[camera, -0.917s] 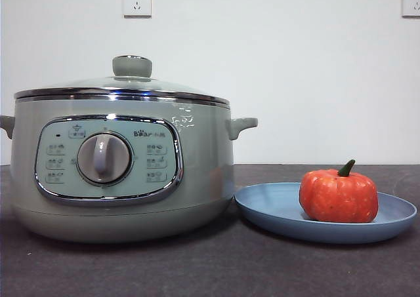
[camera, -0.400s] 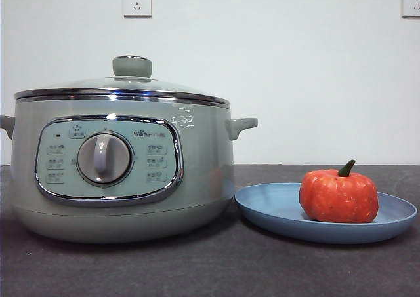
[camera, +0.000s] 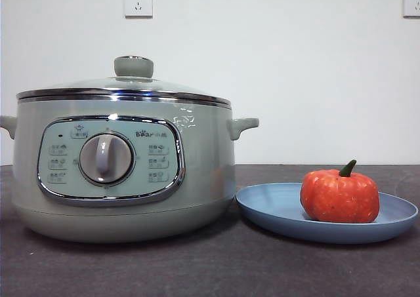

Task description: Take the pumpkin out from the steamer,put the pumpkin in the blue plate,close the lid

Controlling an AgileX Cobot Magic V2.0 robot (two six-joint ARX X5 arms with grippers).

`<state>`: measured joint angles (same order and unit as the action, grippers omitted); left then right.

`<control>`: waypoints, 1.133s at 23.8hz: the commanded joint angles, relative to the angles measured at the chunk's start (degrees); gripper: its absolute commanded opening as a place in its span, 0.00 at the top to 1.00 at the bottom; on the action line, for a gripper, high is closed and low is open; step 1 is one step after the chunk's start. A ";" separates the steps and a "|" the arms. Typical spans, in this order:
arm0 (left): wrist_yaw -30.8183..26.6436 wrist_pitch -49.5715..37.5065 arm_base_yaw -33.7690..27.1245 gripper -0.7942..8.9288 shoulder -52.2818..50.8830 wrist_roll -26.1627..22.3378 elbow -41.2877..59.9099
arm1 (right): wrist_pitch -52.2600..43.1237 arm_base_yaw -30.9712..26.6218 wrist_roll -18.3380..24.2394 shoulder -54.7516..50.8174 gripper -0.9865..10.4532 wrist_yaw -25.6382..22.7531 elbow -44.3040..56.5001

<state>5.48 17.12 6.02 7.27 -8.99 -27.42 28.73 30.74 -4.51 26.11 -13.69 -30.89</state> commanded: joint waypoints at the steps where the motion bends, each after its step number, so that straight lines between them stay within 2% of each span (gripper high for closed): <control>1: 2.08 -6.56 -2.34 0.92 -1.64 0.22 8.52 | 0.70 0.07 -0.11 -0.17 0.91 -0.24 0.59; 5: 3.89 -13.18 -3.10 0.92 -1.88 0.24 17.03 | 1.18 0.09 -0.11 -0.13 0.91 -0.13 0.59; 9: 3.50 -13.16 -3.10 0.92 -2.08 1.49 22.16 | 1.42 0.07 -0.11 -0.13 0.91 -0.17 0.59; 18: 0.31 -4.90 -3.30 0.92 -7.19 1.86 23.80 | 1.66 0.09 -0.11 -0.13 0.91 -0.17 0.59; 27: 0.52 -7.02 -3.52 0.92 -7.17 3.61 27.30 | 1.81 0.09 -0.11 -0.13 0.91 -0.17 0.59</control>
<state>5.91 10.22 2.68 0.25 -5.93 -1.06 30.68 30.74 -4.51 26.11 -13.69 -30.89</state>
